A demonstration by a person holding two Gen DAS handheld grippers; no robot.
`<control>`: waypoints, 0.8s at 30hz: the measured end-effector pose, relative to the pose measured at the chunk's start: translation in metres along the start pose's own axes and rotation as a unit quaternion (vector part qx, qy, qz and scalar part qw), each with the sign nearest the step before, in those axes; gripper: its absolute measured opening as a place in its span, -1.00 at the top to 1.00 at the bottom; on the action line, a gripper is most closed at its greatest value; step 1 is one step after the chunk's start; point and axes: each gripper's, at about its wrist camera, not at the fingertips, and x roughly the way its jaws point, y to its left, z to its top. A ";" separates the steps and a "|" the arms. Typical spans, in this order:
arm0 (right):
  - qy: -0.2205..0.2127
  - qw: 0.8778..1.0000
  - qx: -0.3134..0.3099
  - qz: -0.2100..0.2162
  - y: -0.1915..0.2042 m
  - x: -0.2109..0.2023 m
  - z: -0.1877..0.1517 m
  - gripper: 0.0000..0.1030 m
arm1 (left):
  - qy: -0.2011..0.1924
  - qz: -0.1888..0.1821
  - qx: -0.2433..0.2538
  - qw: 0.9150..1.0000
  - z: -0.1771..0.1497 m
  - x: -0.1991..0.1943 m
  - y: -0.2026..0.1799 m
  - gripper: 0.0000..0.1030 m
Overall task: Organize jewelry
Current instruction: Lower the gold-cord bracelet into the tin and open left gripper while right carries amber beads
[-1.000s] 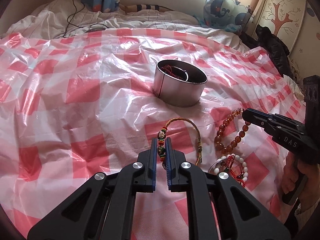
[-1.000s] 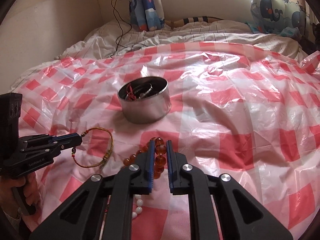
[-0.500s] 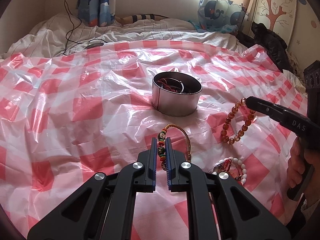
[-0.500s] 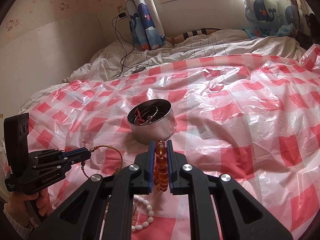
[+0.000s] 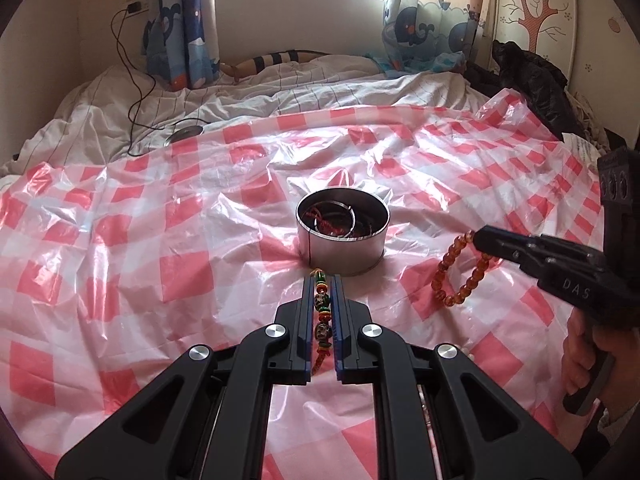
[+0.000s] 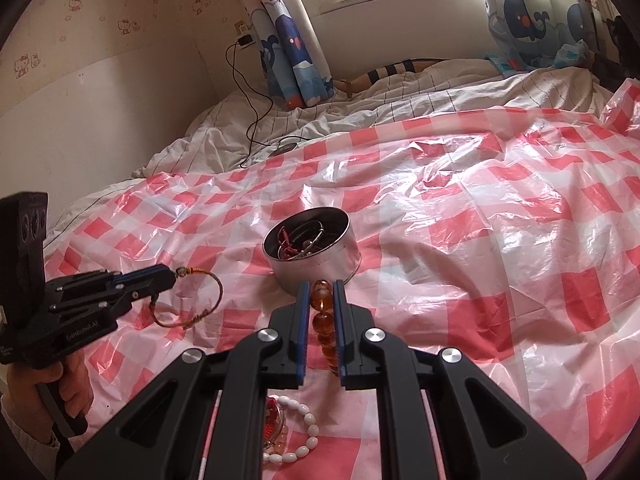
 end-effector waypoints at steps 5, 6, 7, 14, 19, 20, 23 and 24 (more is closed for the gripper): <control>-0.006 1.000 0.008 0.002 -0.002 -0.004 0.002 0.76 | -0.023 -0.021 -0.003 1.000 0.032 -0.006 -0.007 0.86; -0.006 1.000 0.010 0.003 -0.003 -0.004 0.002 0.76 | -0.026 -0.026 -0.005 0.999 0.038 -0.005 -0.008 0.86; -0.006 1.000 0.012 0.003 -0.004 -0.005 0.002 0.76 | -0.028 -0.029 -0.006 0.999 0.043 -0.003 -0.009 0.86; -0.007 1.000 0.018 0.006 -0.006 -0.005 0.003 0.76 | -0.030 -0.067 -0.026 0.997 0.071 0.025 -0.015 0.86; -0.006 1.000 0.023 0.007 -0.008 -0.005 0.004 0.76 | -0.021 -0.105 -0.070 0.992 0.081 0.060 -0.009 0.86; -0.006 1.000 0.024 0.007 -0.009 -0.004 0.004 0.76 | -0.013 -0.110 -0.078 0.991 0.082 0.070 -0.007 0.86; -0.007 1.000 0.026 0.008 -0.010 -0.005 0.004 0.76 | 0.037 -0.093 -0.092 0.991 0.077 0.110 0.000 0.86; -0.007 1.000 0.027 0.008 -0.010 -0.005 0.004 0.76 | 0.060 -0.083 -0.095 0.990 0.073 0.124 0.003 0.86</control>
